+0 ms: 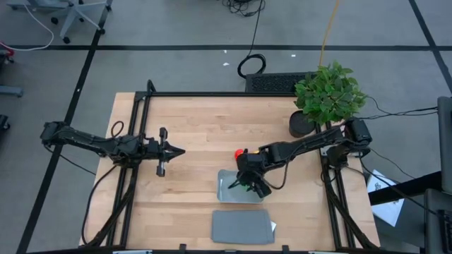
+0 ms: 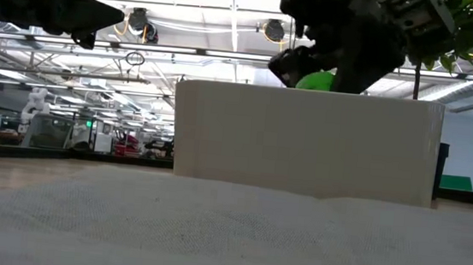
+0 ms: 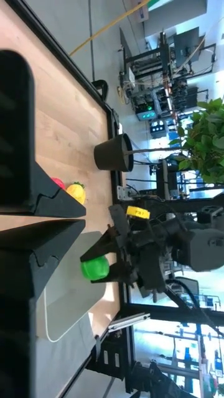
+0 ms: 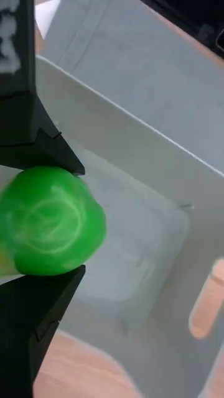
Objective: Pick and placing Produce into tupperware
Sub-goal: Put the green avocado into the gray bin
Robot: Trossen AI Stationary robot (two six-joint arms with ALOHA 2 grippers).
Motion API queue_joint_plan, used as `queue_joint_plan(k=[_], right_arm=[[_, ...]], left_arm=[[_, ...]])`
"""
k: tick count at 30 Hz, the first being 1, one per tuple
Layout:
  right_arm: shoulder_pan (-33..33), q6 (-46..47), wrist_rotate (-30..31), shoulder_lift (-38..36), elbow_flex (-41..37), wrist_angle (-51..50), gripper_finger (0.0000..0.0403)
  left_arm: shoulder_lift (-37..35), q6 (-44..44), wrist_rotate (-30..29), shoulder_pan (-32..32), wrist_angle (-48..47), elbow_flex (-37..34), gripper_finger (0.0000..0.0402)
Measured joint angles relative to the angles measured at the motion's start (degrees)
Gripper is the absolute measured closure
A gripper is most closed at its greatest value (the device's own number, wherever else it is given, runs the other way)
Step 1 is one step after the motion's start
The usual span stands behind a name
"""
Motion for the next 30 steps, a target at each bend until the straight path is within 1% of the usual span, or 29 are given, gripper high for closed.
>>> queue_joint_plan(k=[3, 8, 21, 30], right_arm=[[0.0, -2.1, 0.0, 3.5, 4.1, -5.8, 0.0192], [0.6, -4.8, 0.3, 8.4, 8.9, -10.5, 0.0191], [0.0, -8.9, 0.1, 9.4, 9.5, -15.1, 0.0191], [0.0, -9.2, 0.1, 9.9, 9.5, -14.5, 0.0188]], left_arm=[[0.0, 0.0, 0.0, 0.0, -0.2, 0.0, 0.0380], [0.0, -0.4, 0.0, 0.0, -0.3, 0.0, 0.0380], [0.0, -0.5, 0.0, 0.0, -0.3, 0.0, 0.0380], [0.0, -0.2, 0.0, 0.0, -0.2, 0.0, 0.0380]])
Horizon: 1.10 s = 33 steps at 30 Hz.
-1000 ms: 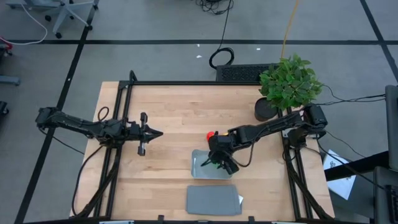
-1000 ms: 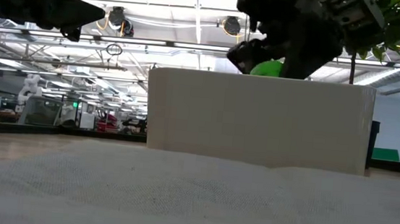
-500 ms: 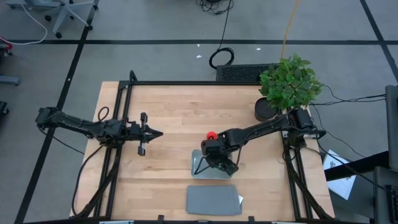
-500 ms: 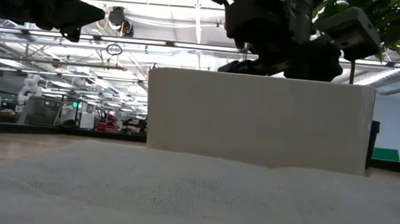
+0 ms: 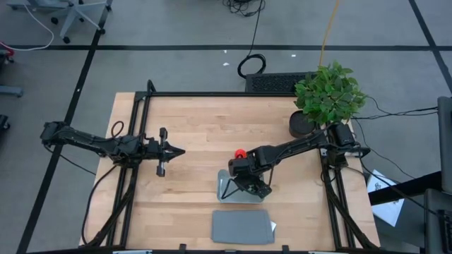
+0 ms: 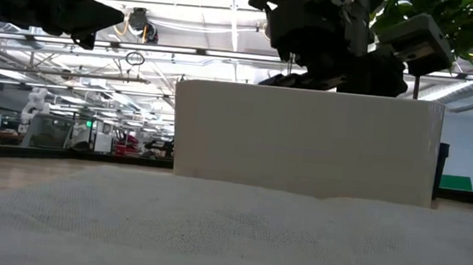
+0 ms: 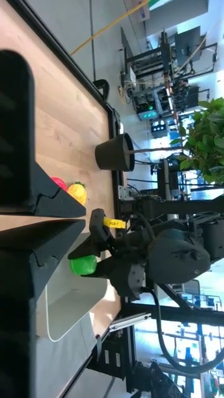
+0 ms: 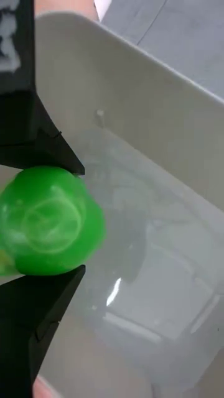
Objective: Pick and placing Produce into tupperware
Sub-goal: Put the green avocado into the gray bin
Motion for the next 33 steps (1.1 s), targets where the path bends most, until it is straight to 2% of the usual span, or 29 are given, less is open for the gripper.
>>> queue_joint_plan(k=[6, 17, 33], right_arm=[[-0.7, 2.2, 0.0, 0.1, 0.0, 1.6, 0.0188], [-0.6, -0.5, 0.5, 0.1, -2.7, 3.5, 0.0188], [-0.6, 0.2, 1.7, 0.1, -5.2, 6.8, 0.0188]], left_arm=[[0.0, 0.0, 0.0, 0.0, 0.0, 0.0, 0.0380], [0.0, -0.2, 0.0, 0.0, -0.7, 0.0, 0.0380], [0.0, -0.1, 0.0, 0.0, -0.9, 0.0, 0.0380]])
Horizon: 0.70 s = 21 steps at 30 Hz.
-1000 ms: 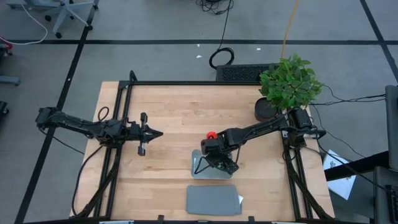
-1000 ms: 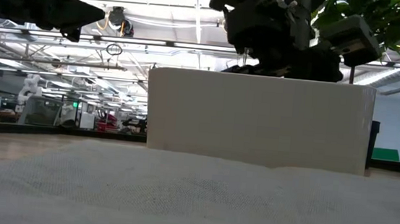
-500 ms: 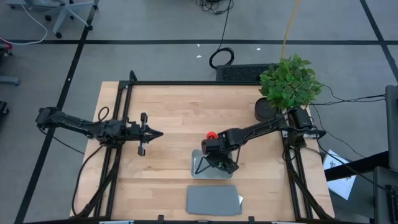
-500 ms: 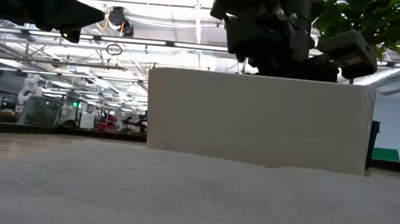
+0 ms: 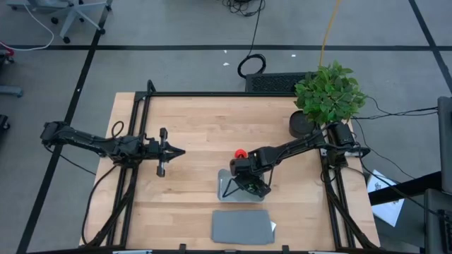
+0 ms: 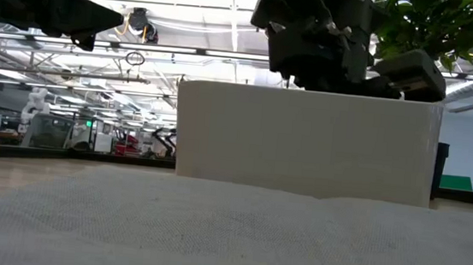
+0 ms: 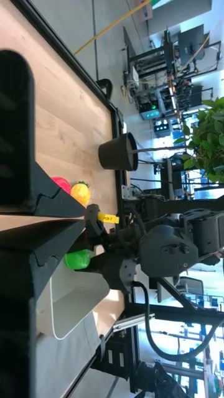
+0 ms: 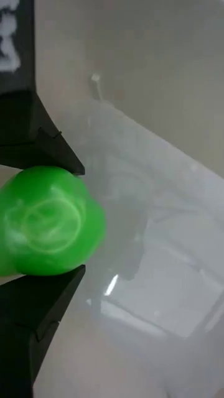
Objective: Pick and placing Produce into tupperware
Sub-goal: Put the green avocado into the gray bin
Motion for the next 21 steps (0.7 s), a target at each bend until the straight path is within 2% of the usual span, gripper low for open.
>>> queue_joint_plan(k=[13, 21], right_arm=[[0.2, 0.7, -0.2, 0.0, -0.9, 2.1, 0.0186], [0.8, 1.5, -0.1, 0.0, -0.9, 3.0, 0.0161]], left_arm=[[0.0, 0.0, 0.0, 0.0, 0.0, 0.0, 0.0380], [0.0, 0.0, 0.0, 0.0, 0.0, 0.0, 0.0380]])
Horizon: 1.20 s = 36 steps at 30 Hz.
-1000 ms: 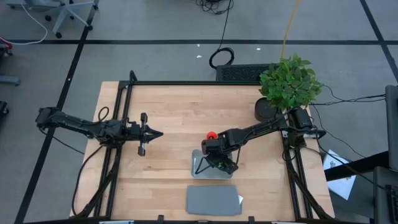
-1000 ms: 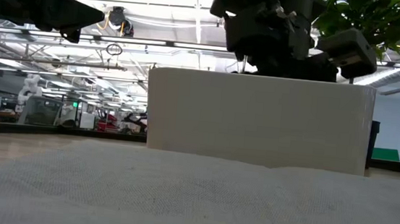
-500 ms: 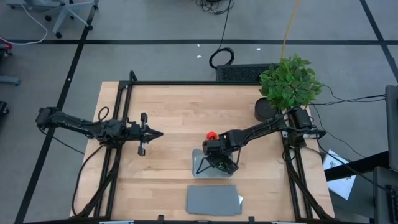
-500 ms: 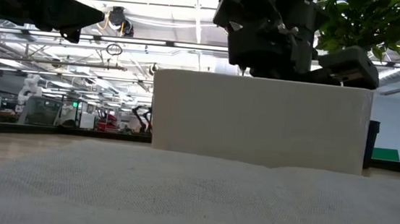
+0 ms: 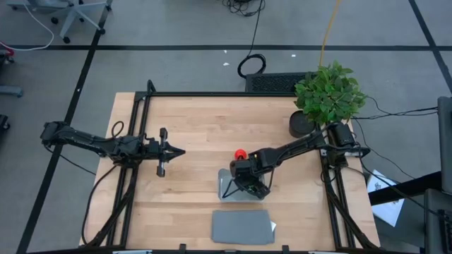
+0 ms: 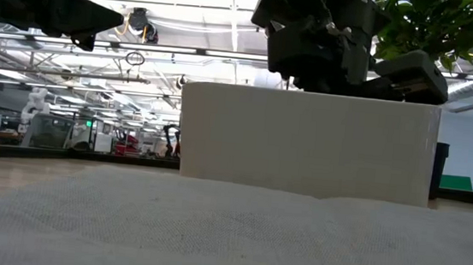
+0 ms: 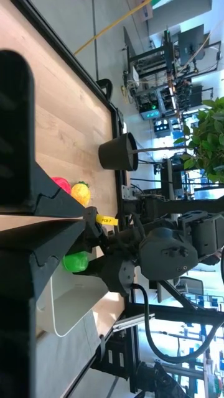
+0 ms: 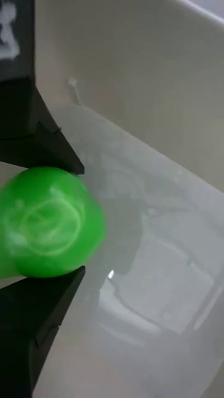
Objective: Pick and placing Produce into tupperware
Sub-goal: Put the green avocado into the gray bin
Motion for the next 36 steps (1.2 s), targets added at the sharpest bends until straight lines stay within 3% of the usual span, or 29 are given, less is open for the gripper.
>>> queue_joint_plan(k=[30, 36], right_arm=[[0.2, 3.8, 0.2, -0.1, 0.0, -0.8, 0.0155], [0.2, 4.9, 0.3, -0.1, 0.0, -0.9, 0.0126]], left_arm=[[0.0, -0.4, 0.0, 0.0, 0.0, 0.0, 0.0380], [0.0, -0.4, 0.0, 0.0, 0.0, 0.0, 0.0380]])
